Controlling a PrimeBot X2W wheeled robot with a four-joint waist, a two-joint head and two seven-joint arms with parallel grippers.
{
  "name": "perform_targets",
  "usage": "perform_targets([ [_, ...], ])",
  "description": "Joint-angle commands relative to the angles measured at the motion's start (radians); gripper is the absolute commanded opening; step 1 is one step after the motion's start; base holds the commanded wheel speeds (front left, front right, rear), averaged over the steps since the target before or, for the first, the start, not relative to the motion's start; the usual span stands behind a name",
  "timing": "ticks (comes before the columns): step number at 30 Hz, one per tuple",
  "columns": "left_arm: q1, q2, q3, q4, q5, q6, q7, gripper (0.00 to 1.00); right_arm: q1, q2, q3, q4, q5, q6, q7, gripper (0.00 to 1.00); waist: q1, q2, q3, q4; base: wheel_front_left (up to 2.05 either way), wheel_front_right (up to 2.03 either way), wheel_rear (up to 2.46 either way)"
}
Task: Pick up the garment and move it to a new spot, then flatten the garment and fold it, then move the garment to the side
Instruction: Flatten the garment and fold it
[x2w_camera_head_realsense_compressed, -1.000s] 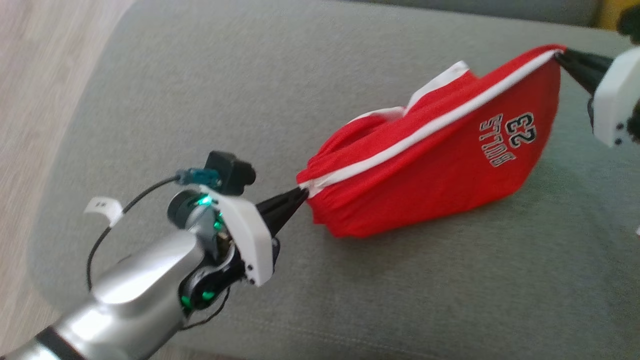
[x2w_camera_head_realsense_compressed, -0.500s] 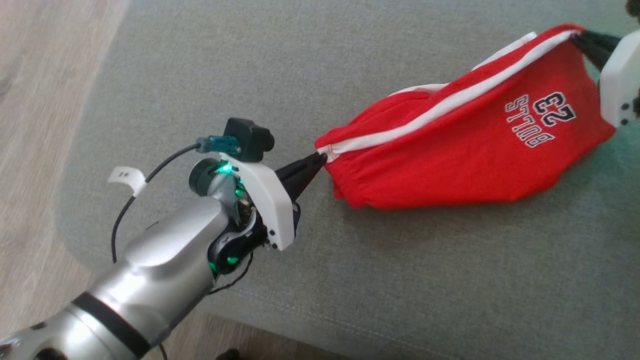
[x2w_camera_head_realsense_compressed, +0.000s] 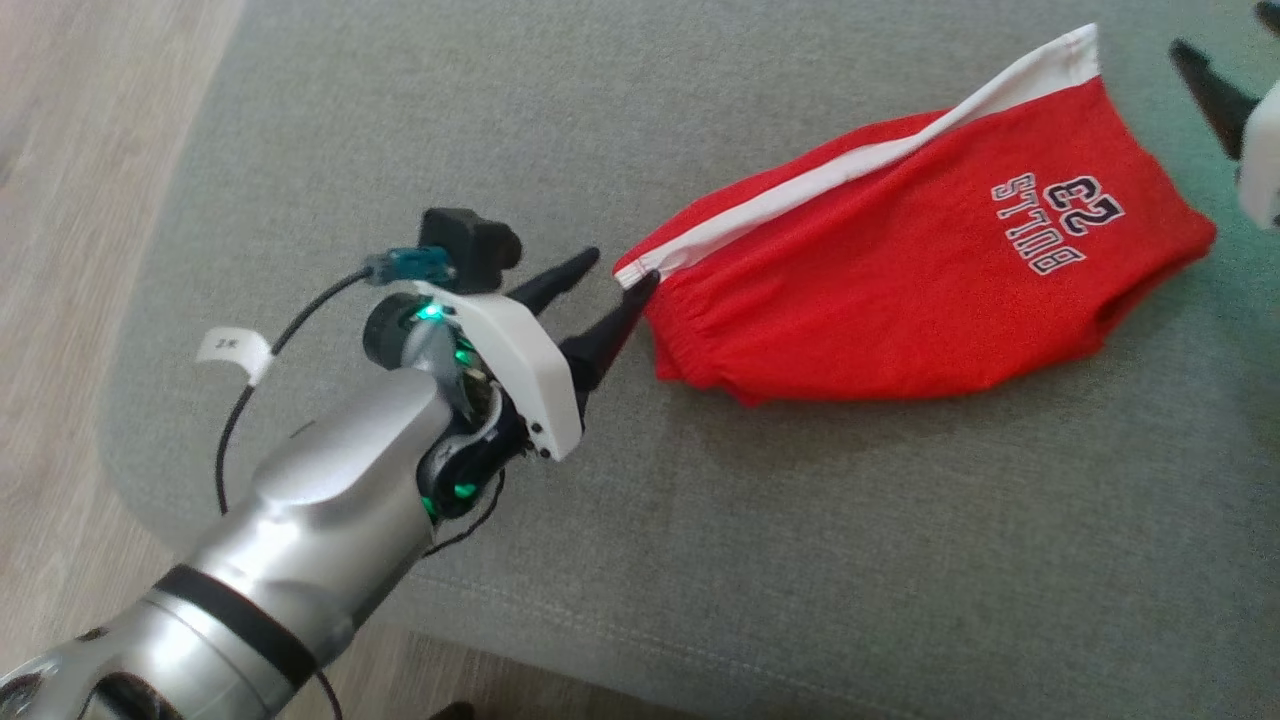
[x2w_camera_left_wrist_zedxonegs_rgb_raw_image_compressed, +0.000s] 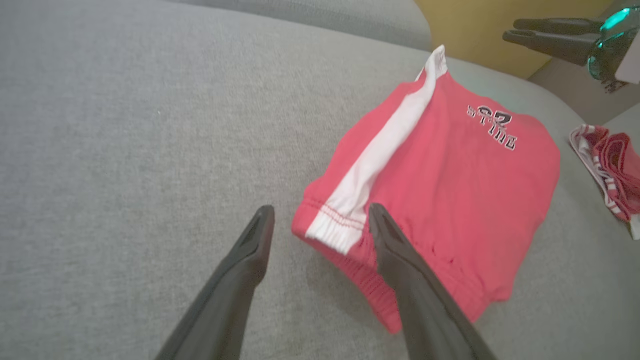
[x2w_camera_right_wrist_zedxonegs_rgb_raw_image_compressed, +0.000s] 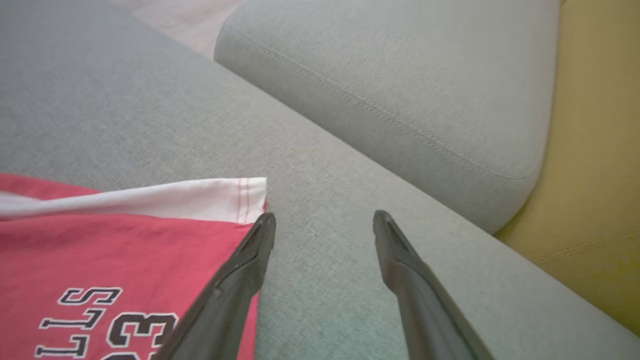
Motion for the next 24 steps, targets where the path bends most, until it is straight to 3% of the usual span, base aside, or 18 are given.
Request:
perform_targets([
  [1,-0.043,0.027,0.052,-0.011,-0.008,0.008,-0.022,1.00,-0.010,0.000,-0.017,0.009,0.003,-0.001,-0.033,1.00,-0.0001,0.0000,-0.015,-0.014,0.00,0.00,0.00],
  [10,0.009,0.071,0.170,0.015,-0.042,0.085,-0.148,1.00,0.076,0.102,-0.102,0.080,0.032,-0.001,-0.307,1.00,-0.0001,0.0000,-0.112,-0.120,0.00,0.00,0.00],
  [15,0.068,0.083,0.308,-0.031,-0.050,0.129,-0.173,1.00,0.125,0.139,-0.179,0.044,-0.014,-0.001,-0.352,1.00,-0.0001,0.0000,-0.160,-0.188,0.00,0.00,0.00],
  [18,0.104,0.079,0.389,-0.073,-0.021,0.146,-0.174,1.00,0.146,0.140,-0.266,-0.007,-0.062,-0.001,-0.353,1.00,-0.0001,0.0000,-0.175,-0.213,0.00,0.00,0.00],
  [24,0.252,0.056,0.569,-0.191,0.170,0.187,-0.174,1.00,0.348,0.177,-0.603,-0.177,-0.279,-0.001,-0.354,1.00,-0.0001,0.0000,-0.228,-0.279,0.00,0.00,0.00],
])
